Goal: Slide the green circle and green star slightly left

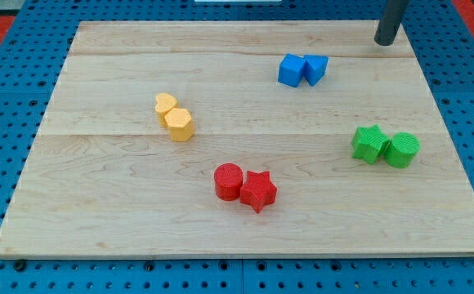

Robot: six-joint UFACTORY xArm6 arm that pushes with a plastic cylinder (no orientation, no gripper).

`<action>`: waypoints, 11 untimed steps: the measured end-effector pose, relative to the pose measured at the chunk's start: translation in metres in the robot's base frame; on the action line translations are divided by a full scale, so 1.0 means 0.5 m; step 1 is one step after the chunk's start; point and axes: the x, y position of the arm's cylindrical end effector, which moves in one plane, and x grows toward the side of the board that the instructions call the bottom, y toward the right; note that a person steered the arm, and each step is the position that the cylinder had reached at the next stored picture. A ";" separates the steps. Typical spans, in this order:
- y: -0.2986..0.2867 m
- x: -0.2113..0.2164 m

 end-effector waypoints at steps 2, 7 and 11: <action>-0.106 0.026; 0.045 0.270; -0.342 0.333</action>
